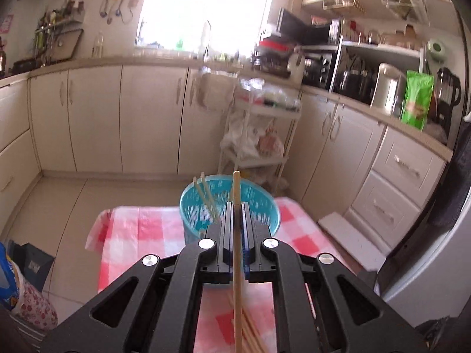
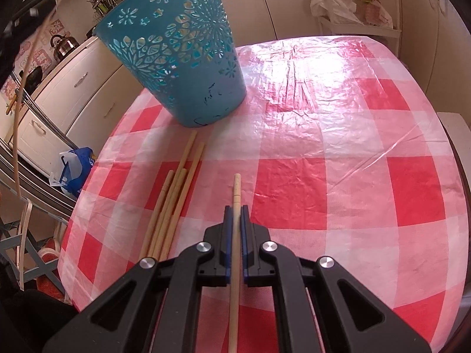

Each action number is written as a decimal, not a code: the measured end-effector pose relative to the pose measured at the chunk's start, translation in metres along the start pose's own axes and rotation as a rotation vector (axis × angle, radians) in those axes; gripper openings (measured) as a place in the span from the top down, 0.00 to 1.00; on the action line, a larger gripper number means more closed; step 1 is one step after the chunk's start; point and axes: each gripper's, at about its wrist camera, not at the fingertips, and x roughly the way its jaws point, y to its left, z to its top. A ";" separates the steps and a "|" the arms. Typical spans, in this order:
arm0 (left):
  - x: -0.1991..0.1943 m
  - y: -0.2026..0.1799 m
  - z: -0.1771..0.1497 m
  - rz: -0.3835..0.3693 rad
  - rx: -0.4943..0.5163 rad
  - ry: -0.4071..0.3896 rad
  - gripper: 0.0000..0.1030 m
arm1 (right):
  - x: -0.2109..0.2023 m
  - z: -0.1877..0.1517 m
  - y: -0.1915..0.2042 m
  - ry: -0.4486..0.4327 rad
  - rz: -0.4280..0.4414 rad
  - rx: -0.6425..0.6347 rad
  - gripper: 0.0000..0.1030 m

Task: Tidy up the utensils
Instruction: 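Lift the left gripper's chopstick over the teal bin and open to drop it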

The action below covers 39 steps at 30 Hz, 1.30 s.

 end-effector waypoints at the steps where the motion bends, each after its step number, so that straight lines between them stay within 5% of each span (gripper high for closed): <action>1: -0.003 -0.002 0.010 -0.012 -0.014 -0.068 0.95 | 0.000 0.000 0.000 0.000 0.001 0.000 0.94; 8: 0.004 -0.018 0.043 0.005 -0.047 -0.334 0.95 | -0.001 -0.002 -0.005 -0.003 0.023 0.012 0.94; 18: 0.020 -0.004 0.059 0.128 -0.116 -0.467 0.95 | -0.001 -0.002 -0.005 -0.009 0.021 0.014 0.94; 26: 0.054 0.015 0.042 0.205 -0.120 -0.423 0.95 | 0.002 0.001 -0.003 -0.010 0.016 0.007 0.94; 39: 0.065 0.015 0.018 0.214 -0.051 -0.271 0.94 | 0.002 0.000 -0.005 -0.010 0.023 0.013 0.94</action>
